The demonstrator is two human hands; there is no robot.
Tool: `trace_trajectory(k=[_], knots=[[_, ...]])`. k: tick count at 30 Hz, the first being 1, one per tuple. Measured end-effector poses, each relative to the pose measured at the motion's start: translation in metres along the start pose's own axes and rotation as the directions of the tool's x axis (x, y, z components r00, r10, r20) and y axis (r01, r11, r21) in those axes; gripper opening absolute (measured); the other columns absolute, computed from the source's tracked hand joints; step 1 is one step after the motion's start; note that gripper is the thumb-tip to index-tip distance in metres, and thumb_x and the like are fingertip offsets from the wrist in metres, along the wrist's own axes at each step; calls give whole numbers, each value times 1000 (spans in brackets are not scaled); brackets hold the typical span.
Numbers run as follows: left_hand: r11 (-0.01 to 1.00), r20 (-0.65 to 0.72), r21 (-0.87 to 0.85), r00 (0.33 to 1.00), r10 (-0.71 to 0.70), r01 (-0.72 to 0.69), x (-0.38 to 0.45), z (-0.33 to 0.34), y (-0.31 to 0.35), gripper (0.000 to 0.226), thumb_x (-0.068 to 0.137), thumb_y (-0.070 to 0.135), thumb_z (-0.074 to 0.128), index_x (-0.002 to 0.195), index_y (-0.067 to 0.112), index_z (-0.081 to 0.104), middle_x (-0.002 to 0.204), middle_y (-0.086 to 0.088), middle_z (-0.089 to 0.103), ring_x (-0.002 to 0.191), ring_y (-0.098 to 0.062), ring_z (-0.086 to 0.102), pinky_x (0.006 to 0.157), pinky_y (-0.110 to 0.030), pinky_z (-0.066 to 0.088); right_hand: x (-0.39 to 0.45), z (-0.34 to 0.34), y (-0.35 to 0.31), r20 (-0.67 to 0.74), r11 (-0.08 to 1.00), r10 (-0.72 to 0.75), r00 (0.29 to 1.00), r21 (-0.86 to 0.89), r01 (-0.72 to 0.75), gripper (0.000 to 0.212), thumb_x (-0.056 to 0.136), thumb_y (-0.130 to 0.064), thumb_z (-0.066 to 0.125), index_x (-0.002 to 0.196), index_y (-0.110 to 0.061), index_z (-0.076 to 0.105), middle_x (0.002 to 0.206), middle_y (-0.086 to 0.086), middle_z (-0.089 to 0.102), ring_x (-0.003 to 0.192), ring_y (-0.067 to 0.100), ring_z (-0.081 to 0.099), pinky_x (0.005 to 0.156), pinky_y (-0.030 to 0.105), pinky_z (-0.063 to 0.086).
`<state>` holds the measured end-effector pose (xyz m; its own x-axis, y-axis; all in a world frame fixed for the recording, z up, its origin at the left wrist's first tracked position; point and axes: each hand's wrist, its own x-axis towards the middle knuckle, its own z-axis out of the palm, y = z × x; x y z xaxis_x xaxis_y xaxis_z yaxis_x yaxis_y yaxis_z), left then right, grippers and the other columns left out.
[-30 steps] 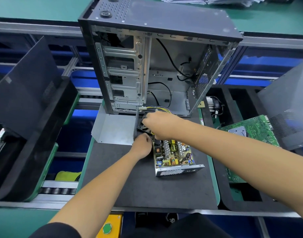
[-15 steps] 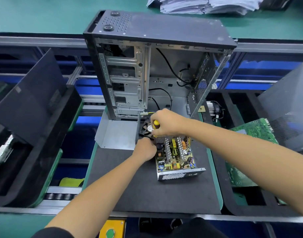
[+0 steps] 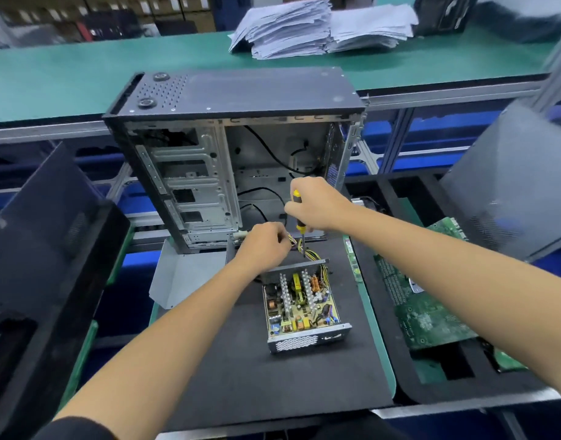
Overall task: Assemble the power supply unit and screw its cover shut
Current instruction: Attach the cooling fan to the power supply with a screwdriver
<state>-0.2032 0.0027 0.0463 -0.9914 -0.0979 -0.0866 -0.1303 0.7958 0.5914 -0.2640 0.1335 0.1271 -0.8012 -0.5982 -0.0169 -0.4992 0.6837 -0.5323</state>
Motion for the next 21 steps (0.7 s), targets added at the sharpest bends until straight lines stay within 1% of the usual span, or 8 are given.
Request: trace_trajectory(k=[3,6,10,14,16,18,20,21], knots=[[998,60,2,997,58,-58,14,16,11,14,91,12,52,83,10,62,77,-2,63,67,-18,53,60,-28,38,-5,-6,20,61,999,27,998,-36,-25,9,87,-14,51,84,-6,47,72,4,50,62,27,52,54,30,37],[993,149,19,982,114,-118,30,31,23,12,89,10,55,85,11,65,81,1,64,76,-15,57,66,-25,40,-8,-10,40,106,994,56,993,-96,-46,13,86,-14,53,79,-12,43,71,1,47,56,22,48,48,28,31],[983,319,85,939,130,-165,53,52,38,15,84,13,56,83,5,68,84,-8,71,82,-24,64,73,-39,51,-7,-7,68,157,983,153,976,-124,-134,21,86,-15,56,76,-15,38,73,2,48,49,16,49,43,26,32],[979,414,141,907,75,-146,71,76,43,14,80,22,63,85,12,69,82,-3,68,79,-20,62,63,-29,47,1,3,94,258,964,233,938,-191,-187,23,92,-21,56,75,-11,44,70,7,58,50,15,49,43,24,32],[973,503,200,864,2,-118,77,88,43,12,77,22,65,85,14,70,87,-2,68,83,-19,62,68,-30,50,6,8,106,327,958,273,905,-183,-223,22,94,-25,54,82,-7,49,78,14,70,48,15,57,40,19,33],[960,589,256,806,-63,-112,85,97,46,11,75,23,68,82,15,70,87,0,68,85,-19,62,72,-31,52,10,12,115,387,954,300,872,-141,-266,19,94,-24,54,86,-7,49,85,18,73,58,21,68,36,15,37],[953,658,286,743,-123,-96,94,102,50,14,77,29,71,75,15,71,78,2,69,75,-15,62,71,-29,51,15,14,121,404,948,316,858,-109,-298,15,93,-21,55,92,-6,53,87,20,72,67,26,72,40,14,43],[948,682,305,716,-153,-87,99,104,53,20,79,33,71,69,16,69,68,4,67,65,-11,60,65,-27,49,17,14,124,405,944,325,855,-92,-316,15,92,-19,56,95,-4,56,84,20,72,62,26,71,41,19,47]])
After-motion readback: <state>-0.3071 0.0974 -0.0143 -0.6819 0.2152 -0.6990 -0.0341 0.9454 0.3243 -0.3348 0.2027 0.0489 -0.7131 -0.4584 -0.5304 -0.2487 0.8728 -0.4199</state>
